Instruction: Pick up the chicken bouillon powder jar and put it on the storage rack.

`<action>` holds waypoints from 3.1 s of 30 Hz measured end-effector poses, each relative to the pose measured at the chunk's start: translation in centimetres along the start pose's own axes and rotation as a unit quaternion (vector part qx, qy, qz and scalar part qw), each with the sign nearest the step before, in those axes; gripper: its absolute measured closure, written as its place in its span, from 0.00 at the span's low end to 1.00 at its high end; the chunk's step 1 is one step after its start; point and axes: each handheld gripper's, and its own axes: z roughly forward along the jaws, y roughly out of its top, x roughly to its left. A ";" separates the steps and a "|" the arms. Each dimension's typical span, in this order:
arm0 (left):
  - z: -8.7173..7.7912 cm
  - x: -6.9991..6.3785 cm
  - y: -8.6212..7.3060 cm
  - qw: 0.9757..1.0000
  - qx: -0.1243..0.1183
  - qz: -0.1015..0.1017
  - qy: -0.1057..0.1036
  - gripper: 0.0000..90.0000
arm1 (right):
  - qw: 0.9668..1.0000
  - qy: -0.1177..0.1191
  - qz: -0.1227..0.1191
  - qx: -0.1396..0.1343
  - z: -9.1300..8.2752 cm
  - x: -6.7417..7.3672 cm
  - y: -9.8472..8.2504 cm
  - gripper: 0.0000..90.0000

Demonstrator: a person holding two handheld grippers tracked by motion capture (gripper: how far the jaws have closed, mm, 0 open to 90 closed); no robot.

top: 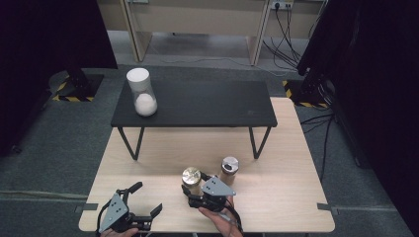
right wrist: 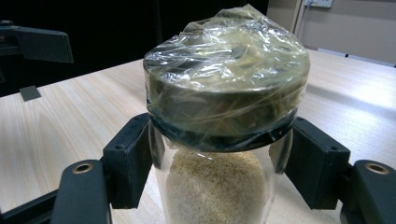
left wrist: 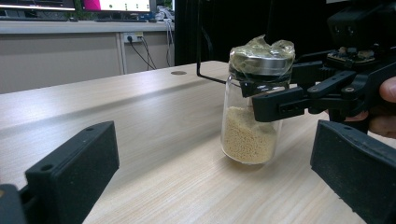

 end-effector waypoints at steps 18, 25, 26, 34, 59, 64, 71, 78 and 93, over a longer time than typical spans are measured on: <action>0.0 0.0 0.0 1.000 0.000 -0.001 0.000 0.01 | 1.000 0.010 0.006 0.001 -0.1 -0.2 1.4 0.34; 0.0 0.0 0.0 1.000 0.001 -0.001 -0.001 0.01 | 1.000 0.014 0.008 0.000 0.0 -0.3 1.8 0.34; 0.0 0.0 0.0 1.000 0.001 -0.001 -0.001 0.01 | 1.000 0.015 0.009 0.000 0.0 -0.3 1.8 0.34; 0.0 0.0 0.0 1.000 0.001 -0.001 0.000 0.01 | 1.000 0.016 0.012 -0.004 0.0 -0.4 2.4 0.34; 0.0 0.0 0.0 1.000 0.001 -0.001 0.000 0.01 | 1.000 0.023 0.018 -0.005 -0.2 -0.6 4.3 0.34; 0.0 0.0 0.0 1.000 0.001 -0.001 0.000 0.01 | 1.000 0.022 0.017 -0.009 -0.3 -0.7 4.7 0.34; 0.0 0.0 0.0 1.000 0.001 -0.002 -0.001 0.01 | 1.000 0.021 0.015 -0.010 -0.5 -0.7 5.2 0.34; 0.0 0.0 0.0 1.000 0.002 -0.002 -0.001 0.01 | 1.000 0.022 0.013 -0.013 -0.8 -0.7 5.7 0.34; 0.1 0.0 -0.1 1.000 0.003 -0.001 0.000 0.01 | 0.999 0.029 0.010 -0.017 -1.7 -0.8 7.8 0.34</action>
